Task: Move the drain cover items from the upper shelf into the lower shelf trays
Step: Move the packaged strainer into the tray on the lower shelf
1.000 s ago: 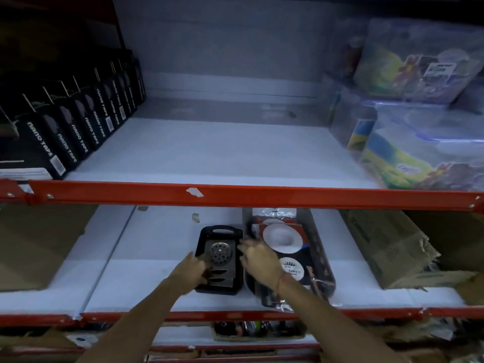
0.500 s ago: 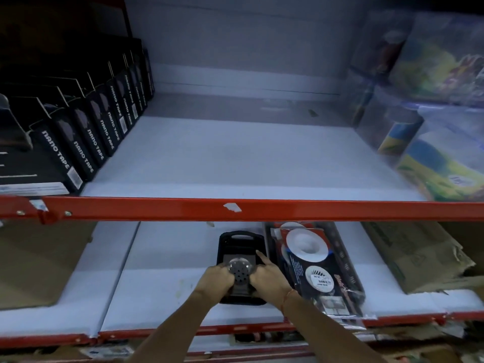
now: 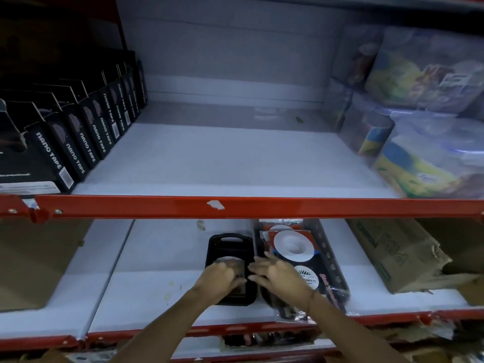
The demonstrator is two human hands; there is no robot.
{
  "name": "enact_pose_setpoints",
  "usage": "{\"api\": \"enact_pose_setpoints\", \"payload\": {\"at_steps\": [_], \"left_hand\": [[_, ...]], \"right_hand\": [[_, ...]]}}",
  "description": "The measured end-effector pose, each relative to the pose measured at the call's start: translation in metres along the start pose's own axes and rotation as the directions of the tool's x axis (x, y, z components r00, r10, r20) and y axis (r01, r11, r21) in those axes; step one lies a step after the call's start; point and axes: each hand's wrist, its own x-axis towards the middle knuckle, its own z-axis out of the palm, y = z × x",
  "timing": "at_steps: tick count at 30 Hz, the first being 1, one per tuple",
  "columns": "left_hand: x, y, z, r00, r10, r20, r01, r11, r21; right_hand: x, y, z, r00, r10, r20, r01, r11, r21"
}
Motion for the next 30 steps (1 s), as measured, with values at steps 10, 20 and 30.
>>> {"api": "enact_pose_setpoints", "payload": {"at_steps": [10, 20, 30], "left_hand": [[0.035, 0.089, -0.004, 0.931, 0.358, 0.072, -0.349, 0.931, -0.104], [0.07, 0.092, -0.011, 0.963, 0.217, 0.16, -0.235, 0.967, 0.103], [0.06, 0.084, 0.009, 0.974, 0.124, 0.192, -0.136, 0.989, 0.051]], "right_hand": [[-0.103, 0.083, -0.033, 0.911, 0.124, 0.394, -0.137, 0.991, 0.004], [-0.069, 0.114, -0.044, 0.978, -0.019, 0.207, 0.076, 0.959, -0.273], [-0.083, 0.122, -0.015, 0.991, -0.134, 0.013, 0.135, 0.983, -0.125]]}}
